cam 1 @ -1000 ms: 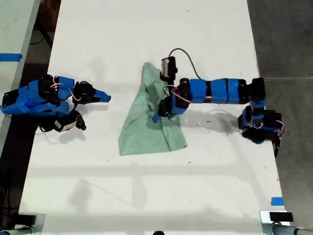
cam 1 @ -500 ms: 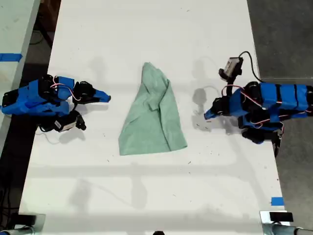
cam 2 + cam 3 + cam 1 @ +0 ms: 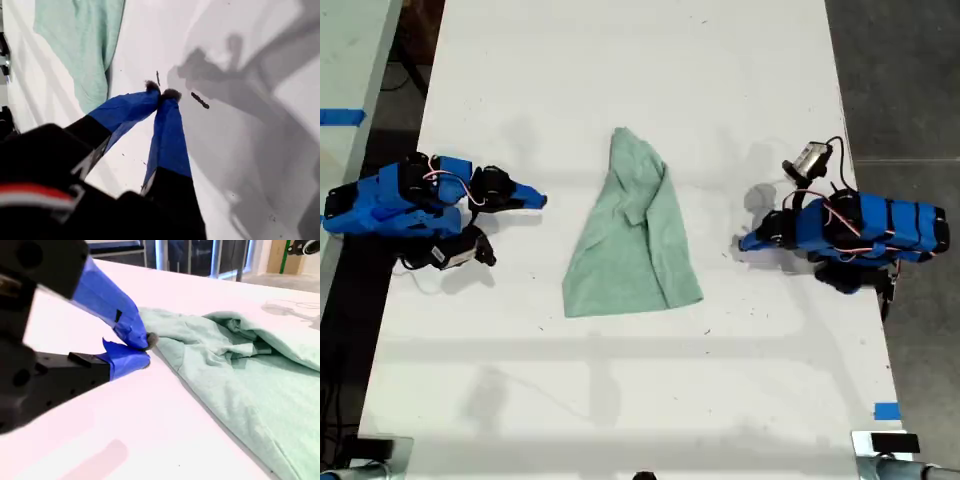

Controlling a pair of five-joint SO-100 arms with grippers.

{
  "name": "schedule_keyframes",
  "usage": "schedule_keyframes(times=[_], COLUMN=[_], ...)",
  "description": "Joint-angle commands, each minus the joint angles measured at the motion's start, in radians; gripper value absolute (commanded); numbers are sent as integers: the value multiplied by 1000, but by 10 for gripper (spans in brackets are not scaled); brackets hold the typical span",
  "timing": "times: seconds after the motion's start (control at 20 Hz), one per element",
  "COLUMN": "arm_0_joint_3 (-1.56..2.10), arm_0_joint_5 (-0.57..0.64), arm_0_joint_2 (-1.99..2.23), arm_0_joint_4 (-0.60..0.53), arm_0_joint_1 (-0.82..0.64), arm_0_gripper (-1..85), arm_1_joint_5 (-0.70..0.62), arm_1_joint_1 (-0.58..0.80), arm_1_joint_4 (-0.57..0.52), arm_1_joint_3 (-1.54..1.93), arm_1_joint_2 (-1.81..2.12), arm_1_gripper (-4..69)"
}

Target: Fold t shirt

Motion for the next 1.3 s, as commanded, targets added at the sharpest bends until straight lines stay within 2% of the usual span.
schedule_keyframes(times=[0.0, 1.25], arm_0_joint_3=[8, 8], arm_0_joint_5=[-12, -17], arm_0_joint_2=[5, 5], arm_0_joint_4=[-26, -23], arm_0_joint_1=[21, 25], arm_0_gripper=[0, 0], arm_1_joint_5=[44, 77], arm_1_joint_1=[-9, -40], arm_1_joint_4=[6, 6], arm_1_joint_3=[54, 54], arm_1_joint_2=[14, 14], arm_1_gripper=[22, 22])
